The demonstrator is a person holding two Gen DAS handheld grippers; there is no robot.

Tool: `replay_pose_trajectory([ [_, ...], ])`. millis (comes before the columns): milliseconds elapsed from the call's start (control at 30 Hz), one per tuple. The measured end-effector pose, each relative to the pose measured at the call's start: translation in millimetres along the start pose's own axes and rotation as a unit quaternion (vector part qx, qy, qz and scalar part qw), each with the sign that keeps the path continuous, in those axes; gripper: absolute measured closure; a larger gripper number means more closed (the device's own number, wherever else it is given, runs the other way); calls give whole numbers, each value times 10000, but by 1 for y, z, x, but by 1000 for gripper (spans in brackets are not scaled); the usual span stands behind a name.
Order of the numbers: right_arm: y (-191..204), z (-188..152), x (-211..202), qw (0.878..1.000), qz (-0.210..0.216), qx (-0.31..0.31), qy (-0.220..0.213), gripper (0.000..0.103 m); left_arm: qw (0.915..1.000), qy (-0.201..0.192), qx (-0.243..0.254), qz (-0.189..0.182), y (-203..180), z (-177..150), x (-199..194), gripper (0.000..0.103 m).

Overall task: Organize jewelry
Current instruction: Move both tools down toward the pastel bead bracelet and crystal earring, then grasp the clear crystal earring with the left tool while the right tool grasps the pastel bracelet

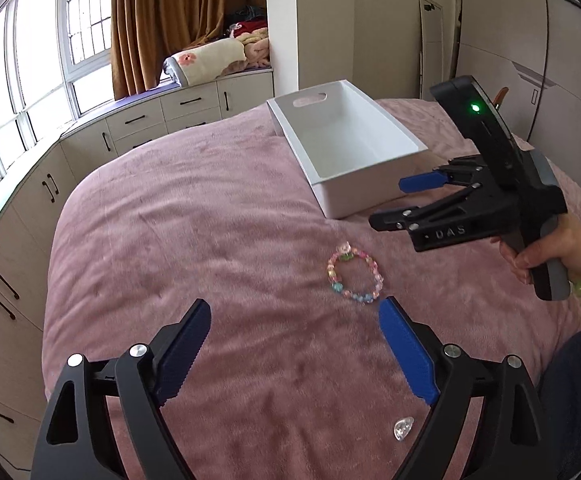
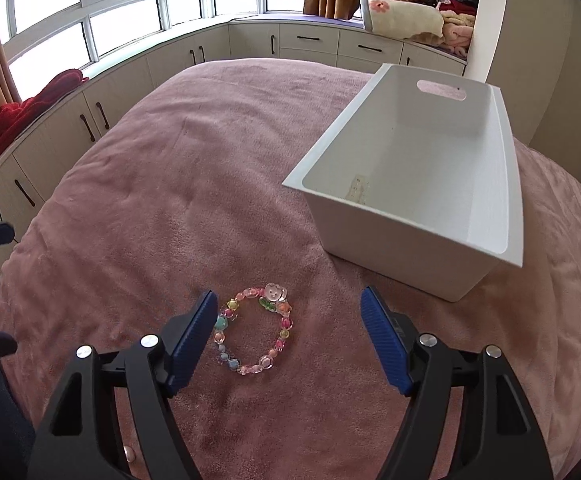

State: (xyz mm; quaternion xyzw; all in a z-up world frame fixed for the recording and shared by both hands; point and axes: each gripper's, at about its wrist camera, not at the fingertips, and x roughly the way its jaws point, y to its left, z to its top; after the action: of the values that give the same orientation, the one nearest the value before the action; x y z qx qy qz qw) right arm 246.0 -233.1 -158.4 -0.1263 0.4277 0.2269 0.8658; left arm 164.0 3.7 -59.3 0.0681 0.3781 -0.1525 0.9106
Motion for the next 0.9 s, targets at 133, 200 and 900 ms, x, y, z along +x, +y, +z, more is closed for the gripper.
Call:
replay_pose_trajectory([
  [133,2,-6,23,9997,-38,83,228,30,9997,207,-54,-72,-10,-20,13,15],
  [200,3,-9,34,9994,-104,77,319,30,9991,295,-137,-254,-14,-27,19,15],
  [900,6,-41,88,9957,-427,-45,815,32,9782,1486,1058,-992,-84,-96,90,43],
])
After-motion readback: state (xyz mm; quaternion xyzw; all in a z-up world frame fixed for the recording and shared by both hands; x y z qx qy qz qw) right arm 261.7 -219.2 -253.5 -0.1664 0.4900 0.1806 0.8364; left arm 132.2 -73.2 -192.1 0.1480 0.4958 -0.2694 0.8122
